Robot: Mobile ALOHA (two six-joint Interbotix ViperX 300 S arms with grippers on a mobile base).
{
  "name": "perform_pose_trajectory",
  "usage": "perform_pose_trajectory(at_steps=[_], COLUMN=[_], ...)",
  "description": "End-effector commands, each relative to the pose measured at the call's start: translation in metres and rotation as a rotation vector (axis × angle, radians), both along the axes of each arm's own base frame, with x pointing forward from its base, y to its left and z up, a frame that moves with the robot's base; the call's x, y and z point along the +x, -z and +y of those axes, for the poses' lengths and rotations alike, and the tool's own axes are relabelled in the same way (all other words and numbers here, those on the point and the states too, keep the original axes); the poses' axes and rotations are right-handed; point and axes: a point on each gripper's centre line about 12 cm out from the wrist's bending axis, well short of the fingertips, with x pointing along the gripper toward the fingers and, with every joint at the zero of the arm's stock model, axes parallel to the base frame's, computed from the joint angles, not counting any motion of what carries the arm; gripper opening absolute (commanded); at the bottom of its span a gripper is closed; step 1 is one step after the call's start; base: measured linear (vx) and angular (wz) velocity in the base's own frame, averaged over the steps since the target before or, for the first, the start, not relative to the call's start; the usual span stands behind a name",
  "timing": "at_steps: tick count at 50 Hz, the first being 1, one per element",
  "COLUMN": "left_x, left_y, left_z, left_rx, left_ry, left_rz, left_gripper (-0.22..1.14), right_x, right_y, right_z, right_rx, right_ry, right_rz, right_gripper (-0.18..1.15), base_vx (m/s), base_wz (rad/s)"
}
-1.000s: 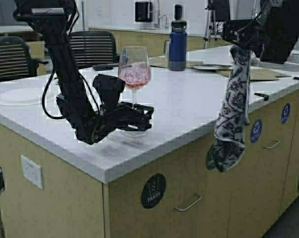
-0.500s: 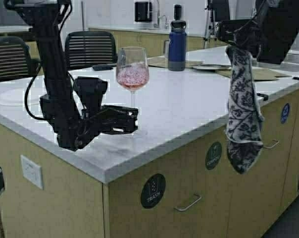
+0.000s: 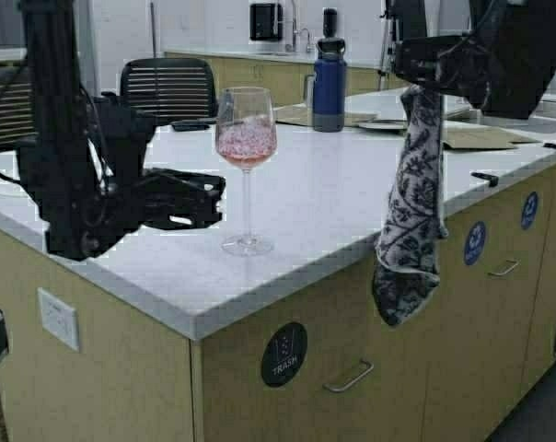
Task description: Get the cloth and wipe up the spill under the wine glass
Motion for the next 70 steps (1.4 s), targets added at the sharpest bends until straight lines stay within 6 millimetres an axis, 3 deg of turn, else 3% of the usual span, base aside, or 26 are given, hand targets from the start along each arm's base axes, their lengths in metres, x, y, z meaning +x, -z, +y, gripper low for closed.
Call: perform_pose_trajectory(at_steps=[1,15,34,55,64,70], left_x=[-0.018,-0.045,-0.034,-0.038,-0.043,-0.043], left_y=[-0.033,-0.095,-0.201,-0.311,-0.347,-0.36], left_z=[0.007,0.017,0.02,0.027,0.03,0.032], left_rx=[-0.006,-0.033,-0.016,0.016,0.035,0.035], left_ry=[0.001,0.002,-0.056,-0.098,-0.102,-0.107], left_rz=[-0.035,-0.109,-0.131,-0.049,-0.002,0.001], left_gripper=[0.76,0.76,0.76,0.76,0.76,0.76], right_x=[-0.008,-0.02,-0.03,-0.051,-0.06,-0.064], right_y=[-0.028,-0.07,-0.149,-0.206,-0.236,-0.246], right_z=[0.011,0.025,0.034,0.029,0.028,0.026], right_rx=[0.01,0.009,-0.08,-0.139,-0.144,-0.147], right_ry=[-0.044,-0.121,-0.193,-0.22,-0.232,-0.236], right_rz=[-0.028,0.014,0.02,0.09,0.104,0.103], right_gripper=[0.06,0.06,0.06,0.06,0.06,0.06], base_vx=[0.0,0.0,0.0,0.0,0.0,0.0], base_wz=[0.0,0.0,0.0,0.0,0.0,0.0])
